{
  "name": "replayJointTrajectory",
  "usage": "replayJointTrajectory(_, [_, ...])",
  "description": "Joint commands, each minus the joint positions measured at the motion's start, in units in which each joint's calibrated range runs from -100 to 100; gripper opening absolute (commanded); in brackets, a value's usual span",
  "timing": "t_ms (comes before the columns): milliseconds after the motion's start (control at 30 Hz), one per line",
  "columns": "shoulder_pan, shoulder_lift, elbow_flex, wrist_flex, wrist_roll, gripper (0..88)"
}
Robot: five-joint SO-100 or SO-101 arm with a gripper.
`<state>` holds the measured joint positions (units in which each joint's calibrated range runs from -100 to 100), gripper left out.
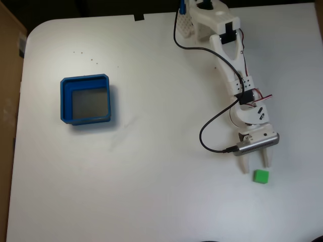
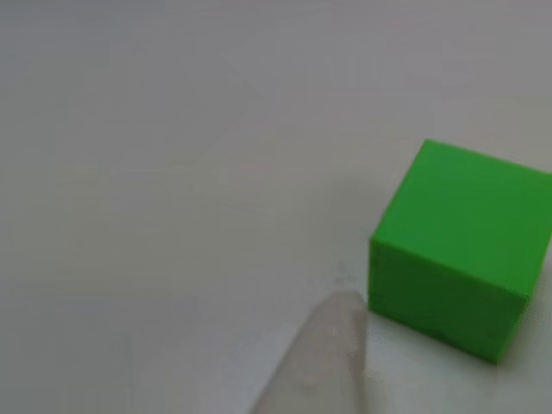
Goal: Pick up green cube and drop it in the blue box
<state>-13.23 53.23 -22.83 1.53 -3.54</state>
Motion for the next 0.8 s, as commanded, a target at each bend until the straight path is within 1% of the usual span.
replayJointTrajectory(0, [-0.1, -1.2, -4.2, -1.7, 0.2, 27.0])
replayJointTrajectory(767, [0.4, -1.0, -3.5, -1.7, -0.1, 27.0])
